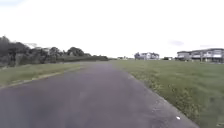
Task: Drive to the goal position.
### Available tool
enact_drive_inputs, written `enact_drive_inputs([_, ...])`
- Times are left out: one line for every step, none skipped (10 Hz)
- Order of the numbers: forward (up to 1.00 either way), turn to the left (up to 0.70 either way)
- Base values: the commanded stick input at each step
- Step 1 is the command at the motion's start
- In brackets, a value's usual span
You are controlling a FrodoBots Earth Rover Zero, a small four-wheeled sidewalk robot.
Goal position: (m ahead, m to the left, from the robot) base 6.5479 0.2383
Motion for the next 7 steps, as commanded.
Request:
enact_drive_inputs([0.70, 0.00])
enact_drive_inputs([0.70, 0.00])
enact_drive_inputs([0.70, 0.00])
enact_drive_inputs([0.70, 0.00])
enact_drive_inputs([0.70, 0.00])
enact_drive_inputs([0.70, 0.00])
enact_drive_inputs([0.70, 0.00])
